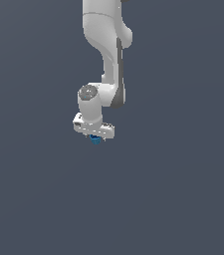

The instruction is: Pick up the object and move it to a goal position.

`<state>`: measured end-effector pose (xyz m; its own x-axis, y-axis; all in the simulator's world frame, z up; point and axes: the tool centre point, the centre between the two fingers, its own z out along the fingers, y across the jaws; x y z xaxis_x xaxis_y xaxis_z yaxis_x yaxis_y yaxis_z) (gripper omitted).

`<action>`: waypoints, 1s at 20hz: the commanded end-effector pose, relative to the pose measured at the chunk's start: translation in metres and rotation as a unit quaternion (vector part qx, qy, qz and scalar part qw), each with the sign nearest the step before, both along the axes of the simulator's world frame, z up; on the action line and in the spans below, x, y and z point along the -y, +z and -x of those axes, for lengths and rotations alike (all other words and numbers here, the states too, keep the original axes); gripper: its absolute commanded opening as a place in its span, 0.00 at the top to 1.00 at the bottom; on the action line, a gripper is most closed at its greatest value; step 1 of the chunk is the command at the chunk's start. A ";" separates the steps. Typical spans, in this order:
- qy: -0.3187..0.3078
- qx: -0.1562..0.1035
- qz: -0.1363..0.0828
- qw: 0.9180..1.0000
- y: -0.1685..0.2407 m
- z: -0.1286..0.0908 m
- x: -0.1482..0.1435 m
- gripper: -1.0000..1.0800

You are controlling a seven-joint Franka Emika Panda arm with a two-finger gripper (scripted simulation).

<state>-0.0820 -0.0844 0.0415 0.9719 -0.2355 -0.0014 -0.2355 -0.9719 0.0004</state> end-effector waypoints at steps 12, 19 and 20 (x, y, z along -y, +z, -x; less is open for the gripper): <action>0.000 0.001 0.000 1.000 0.000 -0.001 0.000 1.00; 0.000 0.001 0.000 1.000 0.018 -0.006 -0.006 1.00; 0.000 0.001 0.000 1.000 0.022 -0.008 -0.007 1.00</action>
<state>-0.0770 -0.0793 0.0567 0.9718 -0.2359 -0.0015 -0.2359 -0.9718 0.0001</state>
